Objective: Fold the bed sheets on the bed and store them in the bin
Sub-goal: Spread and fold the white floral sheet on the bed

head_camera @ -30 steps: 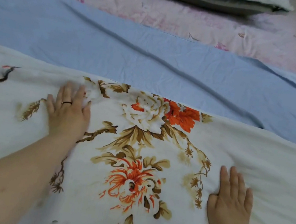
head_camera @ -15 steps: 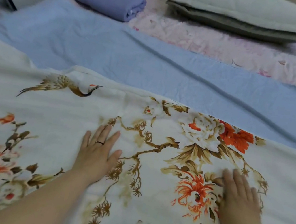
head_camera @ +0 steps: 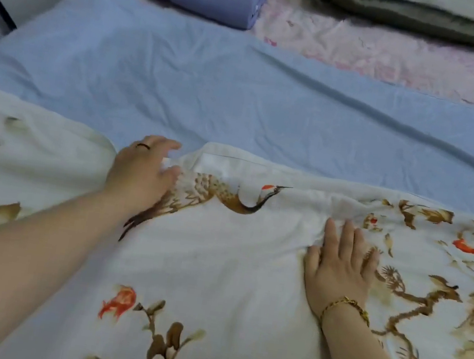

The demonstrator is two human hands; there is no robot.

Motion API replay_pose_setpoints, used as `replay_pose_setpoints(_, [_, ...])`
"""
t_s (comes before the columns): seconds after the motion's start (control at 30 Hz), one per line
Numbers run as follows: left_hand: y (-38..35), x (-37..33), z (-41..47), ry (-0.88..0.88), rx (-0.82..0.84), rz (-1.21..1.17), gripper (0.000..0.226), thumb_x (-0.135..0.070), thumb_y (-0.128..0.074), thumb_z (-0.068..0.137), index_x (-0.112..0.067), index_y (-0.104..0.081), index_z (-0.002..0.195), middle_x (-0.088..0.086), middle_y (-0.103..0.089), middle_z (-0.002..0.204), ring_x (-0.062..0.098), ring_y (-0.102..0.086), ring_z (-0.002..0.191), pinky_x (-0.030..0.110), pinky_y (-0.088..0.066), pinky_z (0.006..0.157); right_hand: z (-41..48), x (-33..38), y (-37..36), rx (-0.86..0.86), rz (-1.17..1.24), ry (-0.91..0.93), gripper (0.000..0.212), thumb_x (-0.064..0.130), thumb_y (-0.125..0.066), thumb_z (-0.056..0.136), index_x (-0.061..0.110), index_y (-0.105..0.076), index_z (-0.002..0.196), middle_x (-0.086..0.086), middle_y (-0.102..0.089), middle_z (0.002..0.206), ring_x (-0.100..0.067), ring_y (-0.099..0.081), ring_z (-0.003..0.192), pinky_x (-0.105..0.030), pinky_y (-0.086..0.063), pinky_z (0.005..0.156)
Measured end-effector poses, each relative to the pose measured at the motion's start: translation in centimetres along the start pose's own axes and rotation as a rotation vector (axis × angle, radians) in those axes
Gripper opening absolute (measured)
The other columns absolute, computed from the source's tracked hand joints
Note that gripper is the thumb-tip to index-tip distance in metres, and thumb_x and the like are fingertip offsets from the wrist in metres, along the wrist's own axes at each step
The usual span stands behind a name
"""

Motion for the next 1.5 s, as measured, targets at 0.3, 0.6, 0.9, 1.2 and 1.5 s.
replay_pose_setpoints(0.3, [-0.2, 10.8, 5.3, 0.063, 0.785, 0.283, 0.015, -0.04, -0.068, 0.078, -0.038, -0.055, 0.087, -0.014, -0.058, 0.098, 0.01, -0.052, 0.092, 0.019, -0.035, 0.078, 0.4, 0.0, -0.4, -0.013, -0.055, -0.02, 0.071, 0.051, 0.021, 0.056, 0.036, 0.025, 0.125, 0.002, 0.018, 0.155, -0.014, 0.019, 0.142, -0.019, 0.043, 0.083])
replay_pose_setpoints(0.6, [4.8, 23.6, 11.7, 0.271, 0.286, 0.527, 0.065, -0.079, -0.048, 0.068, -0.018, -0.069, 0.078, 0.005, -0.057, 0.068, 0.029, -0.061, 0.075, 0.039, -0.049, 0.085, 0.5, 0.6, -0.4, -0.004, -0.052, -0.021, 0.067, 0.052, 0.022, 0.056, 0.043, 0.022, 0.123, 0.004, 0.017, 0.155, -0.013, 0.019, 0.142, -0.019, 0.043, 0.084])
replay_pose_setpoints(0.9, [0.0, 4.7, 7.5, -0.046, 0.044, -0.148, 0.035, -0.023, -0.047, 0.091, -0.01, -0.059, 0.121, 0.012, -0.054, 0.129, 0.03, -0.048, 0.119, 0.032, -0.033, 0.099, 0.6, 0.3, -0.9, 0.015, -0.054, 0.001, 0.065, 0.051, 0.025, 0.055, 0.045, 0.027, 0.119, 0.018, 0.029, 0.134, -0.014, 0.022, 0.141, -0.021, 0.044, 0.083])
replay_pose_setpoints(1.2, [-3.4, -2.2, 7.0, -0.211, 0.445, 0.237, 0.038, -0.053, -0.057, 0.082, -0.022, -0.045, 0.063, -0.007, -0.047, 0.068, 0.016, -0.047, 0.076, 0.027, -0.029, 0.056, 0.6, 0.2, -0.8, 0.015, -0.025, 0.008, 0.063, 0.05, 0.026, 0.055, 0.038, 0.038, 0.116, 0.014, 0.036, 0.134, -0.003, 0.035, 0.122, -0.023, 0.046, 0.08])
replay_pose_setpoints(1.5, [-3.4, -1.8, 5.9, -0.133, -0.014, 0.172, 0.036, -0.047, -0.044, 0.091, -0.014, -0.054, 0.085, 0.009, -0.06, 0.083, 0.032, -0.058, 0.087, 0.029, -0.026, 0.061, 2.8, 1.0, 7.4, -0.29, 0.273, 0.147, 0.053, 0.047, -0.037, 0.078, 0.018, -0.061, 0.115, -0.001, -0.05, 0.13, -0.023, -0.038, 0.126, -0.028, -0.016, 0.103])
Point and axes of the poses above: each hand's wrist, its own z-axis towards the middle knuckle, its own y-axis out of the back of the hand, x = y × z, the point moved 8 cm from there along z, towards the middle knuckle
